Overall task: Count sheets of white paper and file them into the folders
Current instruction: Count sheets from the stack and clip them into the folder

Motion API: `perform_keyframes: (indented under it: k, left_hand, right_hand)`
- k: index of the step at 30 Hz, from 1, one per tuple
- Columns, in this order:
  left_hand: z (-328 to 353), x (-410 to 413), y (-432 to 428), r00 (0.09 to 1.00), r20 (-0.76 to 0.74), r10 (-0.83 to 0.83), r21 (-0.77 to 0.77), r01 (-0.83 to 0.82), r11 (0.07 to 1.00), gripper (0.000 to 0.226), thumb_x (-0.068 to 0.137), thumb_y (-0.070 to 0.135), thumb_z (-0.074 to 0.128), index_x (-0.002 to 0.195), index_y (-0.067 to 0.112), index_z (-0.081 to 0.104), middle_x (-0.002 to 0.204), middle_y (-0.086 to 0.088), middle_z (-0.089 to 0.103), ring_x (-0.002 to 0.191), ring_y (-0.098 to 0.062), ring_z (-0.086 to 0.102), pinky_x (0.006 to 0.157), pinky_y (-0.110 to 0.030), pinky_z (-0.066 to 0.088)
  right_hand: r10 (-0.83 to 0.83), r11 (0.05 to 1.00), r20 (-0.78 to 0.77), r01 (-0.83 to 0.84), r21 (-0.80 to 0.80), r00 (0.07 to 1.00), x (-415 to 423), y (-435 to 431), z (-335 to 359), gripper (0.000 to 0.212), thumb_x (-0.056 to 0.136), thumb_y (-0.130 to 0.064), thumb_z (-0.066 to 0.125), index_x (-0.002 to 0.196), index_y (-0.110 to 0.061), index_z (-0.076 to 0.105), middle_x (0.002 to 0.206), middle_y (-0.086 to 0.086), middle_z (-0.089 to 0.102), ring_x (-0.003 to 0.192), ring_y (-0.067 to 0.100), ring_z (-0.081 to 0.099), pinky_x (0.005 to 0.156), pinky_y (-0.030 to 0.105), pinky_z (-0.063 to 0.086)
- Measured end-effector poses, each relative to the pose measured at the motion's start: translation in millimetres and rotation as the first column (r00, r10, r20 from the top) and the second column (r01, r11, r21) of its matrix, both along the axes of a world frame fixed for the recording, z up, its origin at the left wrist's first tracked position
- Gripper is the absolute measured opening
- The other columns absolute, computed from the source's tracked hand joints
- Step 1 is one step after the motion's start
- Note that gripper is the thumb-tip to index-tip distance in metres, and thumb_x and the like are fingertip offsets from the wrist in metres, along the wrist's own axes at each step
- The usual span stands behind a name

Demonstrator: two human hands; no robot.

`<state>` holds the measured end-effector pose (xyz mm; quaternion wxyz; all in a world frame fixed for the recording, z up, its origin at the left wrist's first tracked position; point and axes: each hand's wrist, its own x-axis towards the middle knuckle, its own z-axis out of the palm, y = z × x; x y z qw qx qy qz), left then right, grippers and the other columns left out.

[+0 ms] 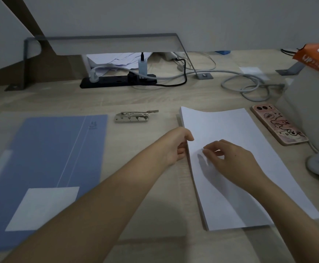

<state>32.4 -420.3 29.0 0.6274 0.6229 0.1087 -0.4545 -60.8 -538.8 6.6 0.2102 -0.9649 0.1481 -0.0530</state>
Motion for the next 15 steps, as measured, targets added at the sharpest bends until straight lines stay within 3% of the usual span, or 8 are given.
perform_keyframes:
  k: [4,8,11,13,15]
  left_hand:
    - [-0.7,-1.4,2.3,0.999,-0.025,-0.021,-0.055,0.020,0.998,0.007,0.082,0.008,0.046,0.081,0.009,0.052,0.078,-0.004,0.055,0.072,-0.018,0.055,0.081,-0.028,0.048]
    - [-7.9,-9.1,7.8,1.000,-0.003,-0.008,-0.111,0.008,0.994,0.020,0.082,0.008,0.045,0.100,0.008,0.054,0.088,-0.005,0.061,0.077,-0.017,0.059,0.084,-0.030,0.051]
    - [-13.5,-18.1,14.3,0.999,0.033,-0.003,-0.194,0.009,0.981,0.024,0.080,0.002,0.044,0.101,0.004,0.057,0.101,-0.010,0.064,0.083,-0.017,0.061,0.086,-0.024,0.050]
    - [-14.0,-25.8,19.4,0.995,0.066,-0.073,-0.248,0.087,0.965,0.033,0.075,0.003,0.044,0.103,0.007,0.061,0.096,-0.004,0.068,0.078,-0.013,0.062,0.088,-0.026,0.049]
    - [-13.5,-33.4,22.3,0.989,0.072,-0.129,-0.283,0.144,0.948,0.039,0.073,0.005,0.041,0.105,0.014,0.061,0.084,0.002,0.064,0.063,-0.008,0.059,0.092,-0.036,0.048]
  right_hand:
    - [-0.017,0.999,-0.013,0.017,0.030,1.000,-0.5,0.3,0.4,0.030,0.092,-0.038,0.047,0.110,-0.021,0.064,0.114,-0.003,0.065,0.095,0.012,0.060,0.067,0.018,0.036]
    - [-0.032,0.997,-0.020,0.033,0.071,0.999,-0.7,0.2,-1.4,0.032,0.090,-0.043,0.048,0.108,-0.023,0.065,0.113,-0.004,0.063,0.086,0.006,0.053,0.075,0.022,0.037]
    - [-0.038,0.996,-0.042,0.041,0.084,0.998,-1.5,2.6,-1.7,0.040,0.086,-0.055,0.046,0.109,-0.027,0.063,0.114,-0.006,0.060,0.095,0.008,0.057,0.073,0.024,0.039]
    - [-0.051,0.996,-0.042,0.054,0.073,0.998,-1.9,5.4,-2.0,0.046,0.082,-0.062,0.045,0.111,-0.029,0.060,0.115,-0.007,0.057,0.100,0.010,0.059,0.068,0.023,0.038]
    - [-0.077,0.996,-0.021,0.078,0.043,0.997,-2.1,8.7,-3.6,0.048,0.080,-0.063,0.046,0.112,-0.029,0.056,0.117,-0.007,0.057,0.100,0.011,0.058,0.067,0.024,0.038]
